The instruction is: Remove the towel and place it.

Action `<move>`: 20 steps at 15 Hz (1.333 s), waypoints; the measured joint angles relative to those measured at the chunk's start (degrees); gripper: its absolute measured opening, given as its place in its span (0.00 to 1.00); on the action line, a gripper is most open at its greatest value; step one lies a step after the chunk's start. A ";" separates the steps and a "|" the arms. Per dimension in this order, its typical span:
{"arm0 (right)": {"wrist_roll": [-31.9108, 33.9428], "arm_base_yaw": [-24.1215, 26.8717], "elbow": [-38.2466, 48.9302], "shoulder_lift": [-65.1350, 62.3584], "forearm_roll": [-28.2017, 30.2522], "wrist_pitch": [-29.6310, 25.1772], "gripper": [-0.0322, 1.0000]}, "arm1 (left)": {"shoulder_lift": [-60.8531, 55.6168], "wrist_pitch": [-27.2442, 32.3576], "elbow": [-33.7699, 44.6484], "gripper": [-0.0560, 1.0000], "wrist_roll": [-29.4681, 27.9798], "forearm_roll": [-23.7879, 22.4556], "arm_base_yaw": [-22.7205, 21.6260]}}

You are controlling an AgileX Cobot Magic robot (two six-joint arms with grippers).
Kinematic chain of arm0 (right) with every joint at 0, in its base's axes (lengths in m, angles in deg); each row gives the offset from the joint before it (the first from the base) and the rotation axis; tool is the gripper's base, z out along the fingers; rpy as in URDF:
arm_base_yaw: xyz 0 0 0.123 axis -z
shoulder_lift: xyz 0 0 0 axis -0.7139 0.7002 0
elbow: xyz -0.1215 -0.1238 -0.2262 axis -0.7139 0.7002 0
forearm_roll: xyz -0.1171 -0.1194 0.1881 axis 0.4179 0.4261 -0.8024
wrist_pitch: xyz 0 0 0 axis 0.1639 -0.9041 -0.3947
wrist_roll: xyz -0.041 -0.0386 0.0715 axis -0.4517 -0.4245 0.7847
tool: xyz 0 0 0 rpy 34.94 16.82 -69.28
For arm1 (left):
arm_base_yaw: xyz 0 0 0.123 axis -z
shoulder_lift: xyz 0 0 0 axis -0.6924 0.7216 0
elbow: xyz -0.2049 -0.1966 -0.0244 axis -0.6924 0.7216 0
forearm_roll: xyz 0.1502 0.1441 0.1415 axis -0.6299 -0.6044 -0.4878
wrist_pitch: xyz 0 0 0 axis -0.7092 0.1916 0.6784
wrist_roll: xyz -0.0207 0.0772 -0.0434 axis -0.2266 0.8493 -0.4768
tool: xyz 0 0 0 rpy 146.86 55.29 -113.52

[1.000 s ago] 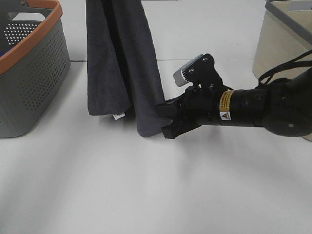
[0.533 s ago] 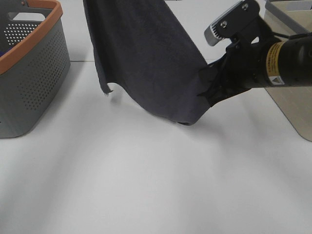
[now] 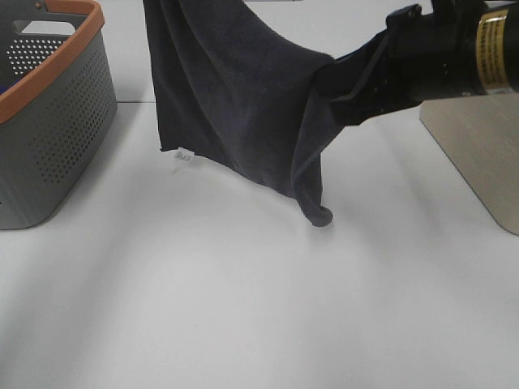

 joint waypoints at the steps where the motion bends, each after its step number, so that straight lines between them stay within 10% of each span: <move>1: 1.55 2.23 -1.55 -0.06 0.52 2.98 0.05 | 0.00 0.00 0.00 0.05 -0.57 0.00 0.00; 7: 3.61 12.15 -5.44 1.66 1.03 19.82 0.05 | 0.00 -0.06 0.00 0.05 -1.55 0.63 -1.03; 13: -8.19 12.20 -7.28 2.12 1.26 -5.61 0.05 | 0.00 -2.75 2.64 0.05 -10.54 0.92 -4.07; 20: -28.07 12.20 -18.28 13.24 0.11 -5.39 0.05 | 0.00 -20.28 9.91 0.05 -10.60 3.50 -4.24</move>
